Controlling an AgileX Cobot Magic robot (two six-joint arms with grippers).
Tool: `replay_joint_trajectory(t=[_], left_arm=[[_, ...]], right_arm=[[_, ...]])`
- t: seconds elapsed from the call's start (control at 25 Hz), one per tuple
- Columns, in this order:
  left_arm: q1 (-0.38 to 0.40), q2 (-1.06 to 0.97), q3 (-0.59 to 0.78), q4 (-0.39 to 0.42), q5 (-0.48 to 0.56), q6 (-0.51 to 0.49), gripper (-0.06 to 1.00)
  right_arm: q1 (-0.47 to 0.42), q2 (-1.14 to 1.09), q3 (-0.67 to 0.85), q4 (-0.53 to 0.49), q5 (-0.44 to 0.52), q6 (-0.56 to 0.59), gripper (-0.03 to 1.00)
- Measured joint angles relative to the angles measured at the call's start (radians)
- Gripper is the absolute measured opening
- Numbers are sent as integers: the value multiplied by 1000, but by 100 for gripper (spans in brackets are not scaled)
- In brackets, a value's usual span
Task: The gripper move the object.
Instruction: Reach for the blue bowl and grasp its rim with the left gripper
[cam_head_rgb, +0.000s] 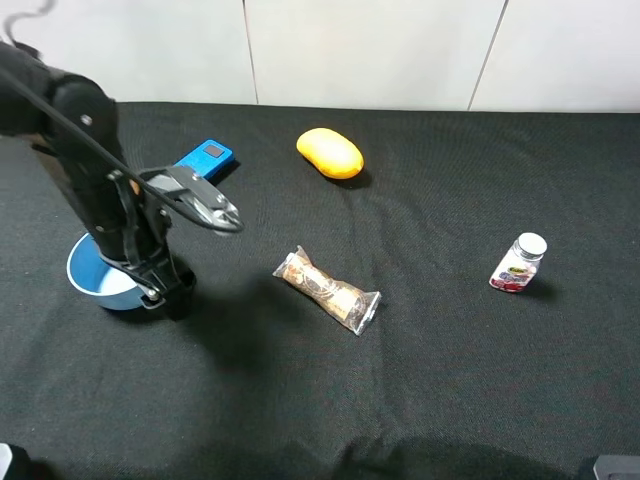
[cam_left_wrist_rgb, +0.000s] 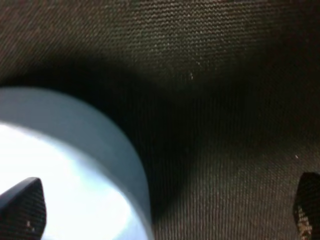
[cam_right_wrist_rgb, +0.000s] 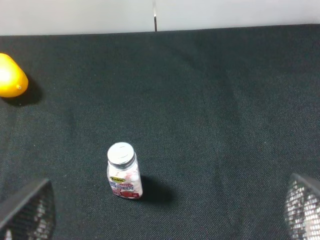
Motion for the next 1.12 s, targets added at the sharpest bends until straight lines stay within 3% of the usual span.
replay_joint_trajectory(t=[0.44, 0.84, 1.12], left_arm=[[-15, 43, -1, 68, -3, 0, 90], [-15, 43, 0, 74, 11, 0, 63], [-15, 43, 0, 75, 11, 0, 36]], right_arm=[[0, 0, 0, 0, 0, 0, 69], [0, 0, 0, 0, 0, 0, 69], [0, 0, 0, 0, 0, 0, 69]])
